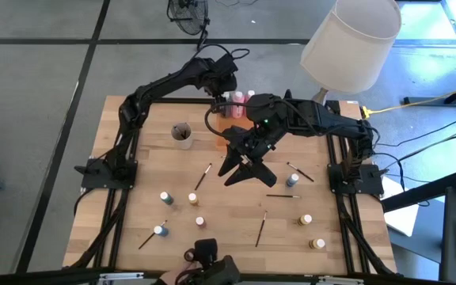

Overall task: Pick & Place Paint Supplies
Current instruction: Put the black paint brush into the white cup

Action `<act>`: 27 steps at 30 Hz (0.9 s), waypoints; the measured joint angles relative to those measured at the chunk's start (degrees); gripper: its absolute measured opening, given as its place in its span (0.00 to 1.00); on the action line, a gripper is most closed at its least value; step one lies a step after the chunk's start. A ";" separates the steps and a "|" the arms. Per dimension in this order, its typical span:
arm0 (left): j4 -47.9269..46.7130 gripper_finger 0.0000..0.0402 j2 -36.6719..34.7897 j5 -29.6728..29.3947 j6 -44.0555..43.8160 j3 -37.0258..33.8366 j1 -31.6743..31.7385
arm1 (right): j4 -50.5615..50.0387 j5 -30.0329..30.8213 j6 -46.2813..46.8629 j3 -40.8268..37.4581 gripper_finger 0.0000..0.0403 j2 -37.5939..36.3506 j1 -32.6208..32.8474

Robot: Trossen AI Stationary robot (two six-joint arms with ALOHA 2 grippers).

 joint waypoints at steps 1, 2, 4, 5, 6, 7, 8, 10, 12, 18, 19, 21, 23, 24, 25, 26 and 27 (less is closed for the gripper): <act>-0.63 0.62 -0.38 -0.02 -0.05 0.00 0.00 | -0.01 0.00 0.00 0.00 0.42 0.00 0.00; -1.59 0.62 -0.72 -0.06 -0.24 0.00 0.00 | 0.00 0.00 0.00 0.00 0.42 0.00 0.00; -3.42 0.62 -1.56 -0.09 -1.36 0.00 0.00 | 0.02 -0.02 0.00 0.00 0.42 0.00 0.02; -4.90 0.62 -2.14 -0.13 -2.34 0.00 0.00 | 0.00 -0.09 0.00 0.00 0.42 0.00 0.09; -6.55 0.62 -2.71 0.08 -3.46 0.00 0.00 | 0.00 -0.09 0.00 0.00 0.42 0.00 0.18; -8.28 0.62 -3.33 0.22 -4.26 0.00 0.00 | 0.00 -0.09 -0.09 0.00 0.42 0.00 0.29; -10.24 0.62 -3.93 0.34 -4.90 0.00 0.00 | -0.01 -0.09 -0.26 0.00 0.42 0.00 0.44; -13.74 0.62 -5.08 0.54 -5.14 0.00 -0.03 | -0.03 -0.11 -0.63 0.00 0.42 -0.01 0.74; -16.82 0.62 -6.55 1.74 -5.98 0.00 -0.27 | -0.17 -0.09 -1.07 0.00 0.42 -0.20 1.13; -19.17 0.62 -13.31 6.58 -10.29 0.00 -1.64 | -0.01 -0.07 -2.38 0.02 0.42 -0.68 2.60; -19.53 0.62 -14.71 6.58 -11.02 0.00 -2.02 | 0.02 -0.04 -2.64 0.02 0.42 -0.70 2.96; -20.54 0.62 -17.84 6.61 -12.65 0.00 -2.72 | 0.06 0.19 -2.94 0.02 0.42 -0.70 3.57; -21.17 0.62 -21.10 6.65 -14.31 0.02 -3.70 | 0.24 0.57 -3.14 0.02 0.43 -0.70 4.28; -21.35 0.62 -22.82 6.65 -15.23 0.02 -4.25 | 0.43 0.80 -3.26 0.02 0.43 -0.70 4.63; -21.33 0.62 -24.50 6.64 -16.04 0.02 -4.94 | 0.64 1.00 -3.49 0.02 0.43 -0.70 5.01; -21.27 0.62 -26.15 6.65 -16.91 0.02 -5.67 | 0.74 1.03 -3.67 0.02 0.43 -0.70 5.39; -21.23 0.62 -27.86 6.65 -17.75 0.03 -6.50 | 1.01 1.08 -3.72 0.02 0.43 -0.70 5.76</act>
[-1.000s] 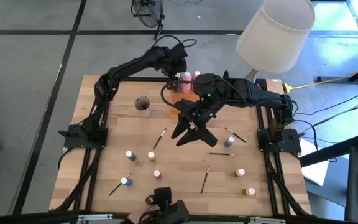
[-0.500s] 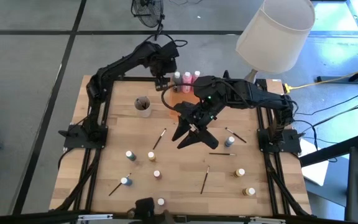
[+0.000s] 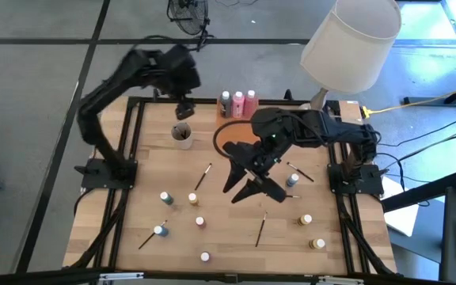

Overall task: Pick & Place Paint Supplies
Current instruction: Put the black paint brush into the white cup

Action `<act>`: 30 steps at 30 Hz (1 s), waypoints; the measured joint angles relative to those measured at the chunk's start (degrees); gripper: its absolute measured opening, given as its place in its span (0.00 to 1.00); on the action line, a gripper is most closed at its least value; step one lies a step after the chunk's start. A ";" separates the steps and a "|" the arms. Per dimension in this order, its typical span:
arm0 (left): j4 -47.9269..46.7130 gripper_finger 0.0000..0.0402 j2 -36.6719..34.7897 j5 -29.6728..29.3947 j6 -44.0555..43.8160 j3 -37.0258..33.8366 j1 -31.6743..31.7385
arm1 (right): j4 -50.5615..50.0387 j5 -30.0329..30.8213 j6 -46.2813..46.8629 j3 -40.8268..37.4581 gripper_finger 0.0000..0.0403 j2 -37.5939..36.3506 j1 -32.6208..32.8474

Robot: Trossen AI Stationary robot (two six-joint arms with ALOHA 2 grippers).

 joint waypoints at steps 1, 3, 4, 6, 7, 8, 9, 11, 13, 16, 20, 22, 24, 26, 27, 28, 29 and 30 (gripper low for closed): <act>0.06 0.62 -1.59 0.02 -0.91 0.02 -0.91 | 0.29 0.09 -0.18 0.00 0.43 0.00 0.40; 0.09 0.62 -4.52 0.02 -2.74 0.04 -2.86 | 0.59 0.29 -0.35 0.00 0.43 0.00 1.33; 0.11 0.62 -5.92 0.04 -4.03 0.04 -3.89 | 0.70 0.71 -0.36 0.00 0.43 0.00 1.83; 0.20 0.62 -8.27 -0.10 -6.87 0.04 -6.14 | 0.67 1.68 -0.37 0.00 0.43 0.00 2.88; 0.22 0.62 -9.46 -0.17 -8.24 0.02 -7.49 | 0.49 2.26 -0.37 0.00 0.43 0.00 3.40; 0.24 0.62 -10.51 -0.18 -9.72 0.03 -8.82 | 0.09 2.42 -0.41 0.00 0.43 0.00 3.86; 0.25 0.62 -11.44 -0.19 -11.32 0.04 -10.26 | -0.60 2.46 -0.51 0.00 0.43 0.00 4.30; 0.35 0.62 -13.10 -0.20 -14.27 0.04 -13.15 | -2.60 2.56 -0.54 0.00 0.43 0.00 5.07; 0.54 0.62 -14.42 -0.56 -17.69 0.02 -16.17 | -5.49 3.24 -0.02 0.00 0.43 0.00 5.68; 0.50 0.62 -15.86 -1.73 -23.49 0.02 -20.80 | -10.92 7.41 1.89 0.00 0.43 0.00 6.68; 0.49 0.62 -16.35 -4.71 -27.96 0.02 -27.25 | -19.17 16.04 5.94 0.00 0.43 0.00 8.07; 0.55 0.62 -16.35 -5.34 -29.46 -0.14 -29.99 | -23.06 19.82 11.21 0.00 0.43 0.00 8.61; 0.56 0.62 -16.37 -6.06 -32.02 -1.10 -32.29 | -26.46 21.35 17.65 0.00 0.43 0.00 9.00; 0.48 0.62 -16.33 -7.77 -34.54 -2.45 -34.43 | -28.90 21.58 23.82 0.00 0.43 0.00 9.50; 0.48 0.62 -16.30 -8.82 -35.35 -3.21 -35.29 | -29.68 21.77 26.80 0.00 0.43 0.00 9.92; 0.54 0.62 -16.30 -9.82 -36.05 -4.04 -36.14 | -30.07 22.18 29.46 0.00 0.43 0.08 10.42; 0.52 0.62 -16.34 -10.76 -36.68 -5.02 -36.92 | -30.09 22.54 31.80 0.00 0.43 0.19 11.03; 0.48 0.62 -16.35 -11.45 -37.20 -6.02 -37.60 | -30.06 23.05 33.95 0.00 0.43 0.27 11.63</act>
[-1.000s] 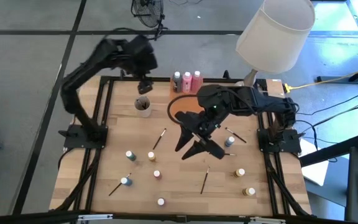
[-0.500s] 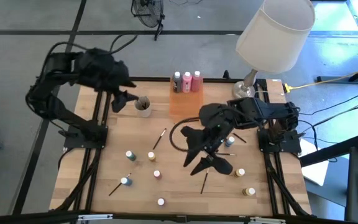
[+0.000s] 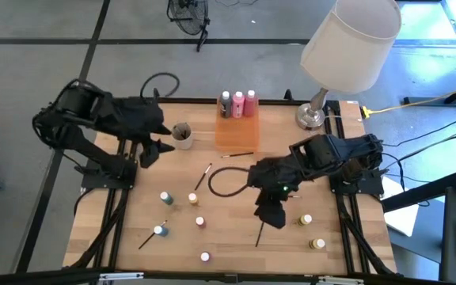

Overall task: Pick & Place Paint Supplies
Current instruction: Put the black paint brush into the white cup

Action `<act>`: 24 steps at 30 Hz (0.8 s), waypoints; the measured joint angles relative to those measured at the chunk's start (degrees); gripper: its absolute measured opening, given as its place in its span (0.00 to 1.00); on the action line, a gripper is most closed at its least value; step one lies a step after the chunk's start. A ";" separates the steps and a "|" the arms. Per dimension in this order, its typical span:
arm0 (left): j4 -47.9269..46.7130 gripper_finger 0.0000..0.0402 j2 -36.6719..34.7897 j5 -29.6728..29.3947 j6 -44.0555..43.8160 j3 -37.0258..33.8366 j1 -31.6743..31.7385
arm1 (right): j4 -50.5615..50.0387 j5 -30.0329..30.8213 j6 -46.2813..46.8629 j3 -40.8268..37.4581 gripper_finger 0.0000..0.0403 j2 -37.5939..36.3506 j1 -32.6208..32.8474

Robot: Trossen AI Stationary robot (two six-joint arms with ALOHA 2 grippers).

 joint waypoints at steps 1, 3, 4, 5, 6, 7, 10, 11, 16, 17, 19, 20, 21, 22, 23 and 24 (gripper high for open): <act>-0.04 0.62 0.03 -0.37 -0.41 -0.95 -0.56 | -0.02 0.00 2.26 0.00 0.43 0.06 0.54; 0.06 0.62 0.07 -0.48 -0.61 -2.88 -1.48 | -0.02 -0.02 7.02 0.00 0.43 0.41 1.44; 0.04 0.62 0.04 -0.30 -0.61 -3.92 -1.83 | -0.17 0.03 9.45 0.00 0.43 0.52 1.95; 0.04 0.62 0.04 0.05 -0.61 -4.89 -2.08 | -0.58 0.22 11.91 0.00 0.43 0.61 2.49; 0.03 0.62 0.04 0.27 -0.52 -5.94 -2.24 | -0.99 1.14 14.67 0.00 0.43 0.77 3.09; 0.02 0.62 0.04 0.34 -0.16 -6.92 -2.30 | -1.49 2.06 17.54 0.02 0.43 0.97 3.65; 0.01 0.62 0.04 -0.23 1.64 -9.42 -2.31 | -5.03 5.81 26.72 0.02 0.43 1.31 5.49; 0.06 0.62 0.04 -0.94 2.54 -10.12 -2.30 | -6.14 7.30 29.81 0.02 0.43 1.60 6.03; -0.28 0.62 0.07 -2.87 7.28 -12.54 -2.28 | -8.84 15.11 44.58 -1.25 0.43 2.52 8.00; -0.79 0.62 0.07 -2.89 8.06 -12.56 -2.28 | -8.96 16.38 47.08 -1.71 0.43 2.72 8.33; -2.37 0.62 0.00 -2.83 8.68 -12.56 -2.31 | -8.96 17.22 51.43 -3.09 0.43 3.36 8.51; -2.94 0.62 0.00 -2.73 8.84 -12.56 -2.41 | -8.85 17.19 53.64 -4.44 0.43 3.49 8.53; -2.87 0.62 -0.11 -2.70 8.90 -12.56 -2.60 | -8.83 16.78 55.79 -6.14 0.43 3.64 8.57; -2.69 0.62 -0.38 -2.61 9.05 -12.56 -2.90 | -8.85 15.93 58.26 -7.72 0.43 3.86 8.55; -2.73 0.62 -0.88 -2.27 9.46 -12.56 -3.30 | -8.51 15.33 60.58 -9.33 0.42 4.01 8.55; -2.73 0.62 -1.46 -1.99 9.95 -12.56 -3.80 | -8.35 14.77 62.62 -10.94 0.42 4.06 8.57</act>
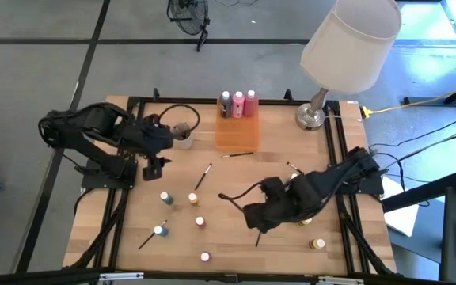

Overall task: Pick & Place Paint Supplies
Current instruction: Put the black paint brush into the white cup

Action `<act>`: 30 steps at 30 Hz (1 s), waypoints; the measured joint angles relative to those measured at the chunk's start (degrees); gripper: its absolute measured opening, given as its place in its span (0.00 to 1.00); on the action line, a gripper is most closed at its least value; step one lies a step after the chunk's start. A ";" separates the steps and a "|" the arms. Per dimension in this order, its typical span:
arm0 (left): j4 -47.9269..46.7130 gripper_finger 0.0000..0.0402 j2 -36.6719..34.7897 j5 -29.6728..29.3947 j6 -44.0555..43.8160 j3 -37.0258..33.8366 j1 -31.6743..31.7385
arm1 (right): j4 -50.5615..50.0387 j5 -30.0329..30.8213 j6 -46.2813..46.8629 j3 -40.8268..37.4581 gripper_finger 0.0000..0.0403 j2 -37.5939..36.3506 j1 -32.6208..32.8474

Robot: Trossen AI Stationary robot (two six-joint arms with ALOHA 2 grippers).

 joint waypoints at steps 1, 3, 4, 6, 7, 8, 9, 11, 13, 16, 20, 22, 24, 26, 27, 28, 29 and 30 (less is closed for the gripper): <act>-0.06 0.62 -0.52 0.30 0.37 0.01 -0.44 | 0.05 -0.80 1.86 -1.58 0.42 0.02 0.01; -0.05 0.62 -1.46 0.62 0.45 0.02 -1.39 | 1.57 -2.07 4.67 -4.65 0.42 0.02 -0.02; -0.04 0.62 -1.79 0.62 0.45 0.02 -1.92 | 2.78 -2.69 5.82 -6.07 0.42 0.02 -0.13; -0.02 0.62 -2.87 0.62 0.45 0.02 -2.87 | 4.48 -3.44 7.86 -8.39 0.42 0.07 -0.50; -0.02 0.62 -3.51 0.68 0.41 0.02 -3.41 | 5.50 -3.42 8.70 -9.28 0.42 0.06 -0.64; -0.06 0.62 -4.10 0.70 0.11 0.02 -3.95 | 6.95 -3.38 9.45 -10.30 0.42 0.01 -0.82; -0.07 0.62 -4.63 0.68 -0.15 0.02 -4.42 | 7.98 -3.36 9.88 -11.47 0.42 -0.02 -0.99; -0.04 0.62 -5.40 0.65 -0.49 0.02 -5.22 | 8.39 -3.79 11.54 -13.72 0.42 0.02 -1.20; -0.04 0.62 -6.02 0.61 -0.81 0.02 -5.81 | 9.66 -5.14 12.71 -16.07 0.42 0.02 -1.59; -0.04 0.62 -6.76 0.50 -1.01 0.02 -6.80 | 11.67 -5.90 12.59 -18.72 0.42 0.04 -2.17; -0.04 0.62 -7.04 0.37 -0.89 0.02 -7.51 | 13.44 -4.29 10.06 -21.51 0.42 0.02 -3.41; -0.02 0.62 -7.04 0.36 -0.13 0.02 -7.51 | 14.40 -4.42 11.28 -22.80 0.42 -0.03 -4.11; -0.04 0.62 -7.04 0.35 0.29 0.02 -7.51 | 15.07 -5.42 13.58 -24.12 0.42 -0.01 -4.73; -0.03 0.62 -7.04 0.35 0.43 0.02 -7.51 | 16.58 -7.30 16.19 -25.13 0.42 0.00 -5.24; -0.02 0.62 -7.04 0.35 0.51 0.02 -7.51 | 17.57 -7.98 17.48 -25.71 0.42 -0.04 -5.37; -0.02 0.62 -7.04 0.35 0.82 0.02 -7.51 | 18.67 -8.42 18.77 -26.54 0.42 -0.04 -5.46; -0.02 0.62 -7.04 0.35 0.97 0.02 -7.51 | 19.79 -8.54 19.75 -27.45 0.42 -0.04 -5.46; -0.02 0.62 -7.04 0.35 1.13 0.02 -7.51 | 20.85 -8.54 20.38 -28.29 0.42 -0.04 -5.44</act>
